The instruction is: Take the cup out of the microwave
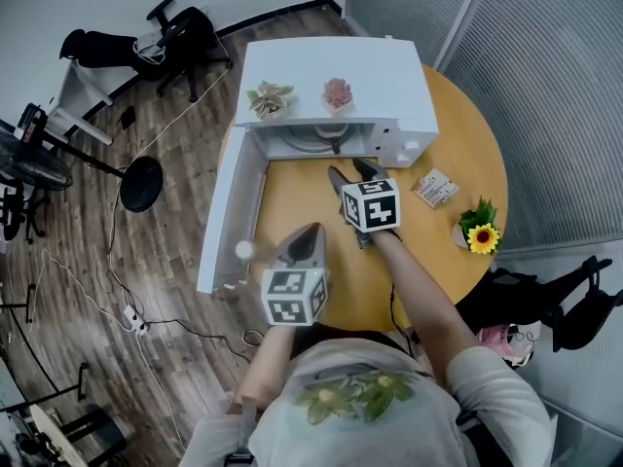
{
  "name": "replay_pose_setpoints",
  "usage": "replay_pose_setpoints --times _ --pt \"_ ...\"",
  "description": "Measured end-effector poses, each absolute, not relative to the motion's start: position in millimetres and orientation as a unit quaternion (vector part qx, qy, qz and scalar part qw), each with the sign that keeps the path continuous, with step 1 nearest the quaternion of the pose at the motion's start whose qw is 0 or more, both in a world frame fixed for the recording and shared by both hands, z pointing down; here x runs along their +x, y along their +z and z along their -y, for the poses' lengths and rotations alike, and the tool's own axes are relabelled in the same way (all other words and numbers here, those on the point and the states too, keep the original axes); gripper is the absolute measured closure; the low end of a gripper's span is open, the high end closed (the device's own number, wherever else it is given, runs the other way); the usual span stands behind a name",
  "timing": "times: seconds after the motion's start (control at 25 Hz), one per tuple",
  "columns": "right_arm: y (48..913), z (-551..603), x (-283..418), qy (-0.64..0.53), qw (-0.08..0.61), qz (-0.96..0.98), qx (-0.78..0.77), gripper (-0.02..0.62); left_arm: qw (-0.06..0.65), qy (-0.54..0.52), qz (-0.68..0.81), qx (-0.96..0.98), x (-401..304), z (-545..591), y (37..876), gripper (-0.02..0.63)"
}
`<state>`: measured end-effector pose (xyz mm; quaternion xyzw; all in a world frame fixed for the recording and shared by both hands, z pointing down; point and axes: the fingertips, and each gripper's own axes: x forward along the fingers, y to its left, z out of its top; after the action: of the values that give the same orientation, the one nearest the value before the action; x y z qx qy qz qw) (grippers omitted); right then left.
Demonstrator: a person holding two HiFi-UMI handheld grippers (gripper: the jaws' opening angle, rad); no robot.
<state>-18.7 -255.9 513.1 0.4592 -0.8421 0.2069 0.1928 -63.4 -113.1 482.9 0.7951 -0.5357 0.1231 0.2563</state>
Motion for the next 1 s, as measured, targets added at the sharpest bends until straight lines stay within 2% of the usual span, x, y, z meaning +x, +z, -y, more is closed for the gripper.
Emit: replay_pose_setpoints --times 1.0 --pt "585.7 345.2 -26.7 0.244 0.239 0.799 0.495 0.359 0.304 0.143 0.501 0.797 -64.9 151.1 535.9 0.604"
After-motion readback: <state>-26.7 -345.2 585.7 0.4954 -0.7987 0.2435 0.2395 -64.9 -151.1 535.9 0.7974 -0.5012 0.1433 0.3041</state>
